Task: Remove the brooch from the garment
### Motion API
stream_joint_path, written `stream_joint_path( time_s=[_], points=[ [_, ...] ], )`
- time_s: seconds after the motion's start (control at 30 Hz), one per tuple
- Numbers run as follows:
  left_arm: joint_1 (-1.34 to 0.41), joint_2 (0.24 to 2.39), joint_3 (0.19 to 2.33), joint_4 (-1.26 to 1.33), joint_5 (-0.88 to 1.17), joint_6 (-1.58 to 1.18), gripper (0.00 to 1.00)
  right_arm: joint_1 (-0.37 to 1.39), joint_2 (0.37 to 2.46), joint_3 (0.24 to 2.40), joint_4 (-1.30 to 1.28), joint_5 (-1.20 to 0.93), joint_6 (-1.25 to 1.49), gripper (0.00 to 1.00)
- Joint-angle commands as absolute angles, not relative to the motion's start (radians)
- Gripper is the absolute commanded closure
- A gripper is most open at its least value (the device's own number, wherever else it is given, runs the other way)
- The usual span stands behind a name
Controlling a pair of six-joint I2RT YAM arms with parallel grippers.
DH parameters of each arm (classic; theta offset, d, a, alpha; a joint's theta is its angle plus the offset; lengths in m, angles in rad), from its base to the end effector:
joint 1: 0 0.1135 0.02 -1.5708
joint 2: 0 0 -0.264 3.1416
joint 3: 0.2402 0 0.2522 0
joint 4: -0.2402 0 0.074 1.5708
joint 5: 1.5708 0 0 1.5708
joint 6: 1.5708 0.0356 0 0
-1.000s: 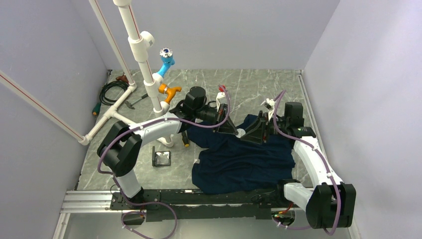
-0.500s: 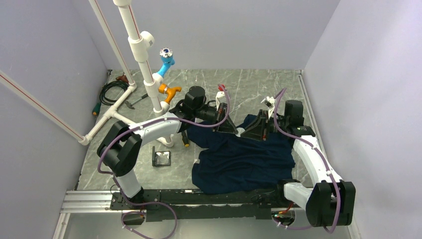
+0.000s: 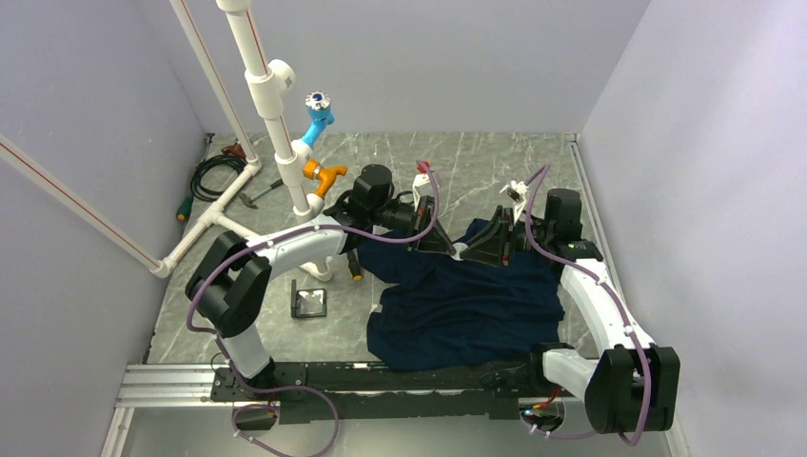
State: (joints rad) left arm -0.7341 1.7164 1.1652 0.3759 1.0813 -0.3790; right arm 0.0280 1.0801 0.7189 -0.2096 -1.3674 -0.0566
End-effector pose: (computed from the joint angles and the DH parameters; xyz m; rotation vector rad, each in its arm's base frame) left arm 0.2668 -0.2831 0.2817 1.1964 1.5939 -1.6959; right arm 0.2132 0.0408 0.2720 -0.8462 1.7034 1.4021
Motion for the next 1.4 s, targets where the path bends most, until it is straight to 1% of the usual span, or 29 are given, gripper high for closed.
stream_joint_path(
  time_s=[0.0,0.07,0.27,0.53,0.8,1.0,1.13,1.37],
  points=[
    [-0.748,1.688,1.179,0.38,1.103,-0.364,1.0,0.029,1.081,0.733,-0.133,-1.349,-0.041,0.69],
    [-0.748,1.686,1.179,0.379,1.101,-0.363,1.0,0.029,1.081,0.731,-0.13,-1.334,-0.035,0.69],
    [-0.75,1.682,1.181,0.369,1.093,-0.358,1.0,0.03,1.077,0.708,-0.061,-1.278,0.044,0.74],
    [-0.75,1.677,1.181,0.367,1.092,-0.357,1.0,0.031,1.077,0.709,-0.083,-1.215,0.021,0.81],
    [-0.75,1.675,1.184,0.361,1.092,-0.353,1.0,0.032,1.074,0.716,-0.128,-1.143,-0.028,0.89],
    [-0.749,1.674,1.182,0.369,1.097,-0.362,1.0,0.034,1.071,0.716,-0.132,-1.107,-0.03,0.91],
    [-0.746,1.671,1.177,0.363,1.088,-0.36,1.0,0.032,1.073,0.712,-0.125,-1.135,-0.037,0.92],
    [-0.722,1.666,1.161,0.342,1.06,-0.351,1.0,0.031,1.069,0.745,-0.213,-1.151,-0.125,0.89]
  ],
)
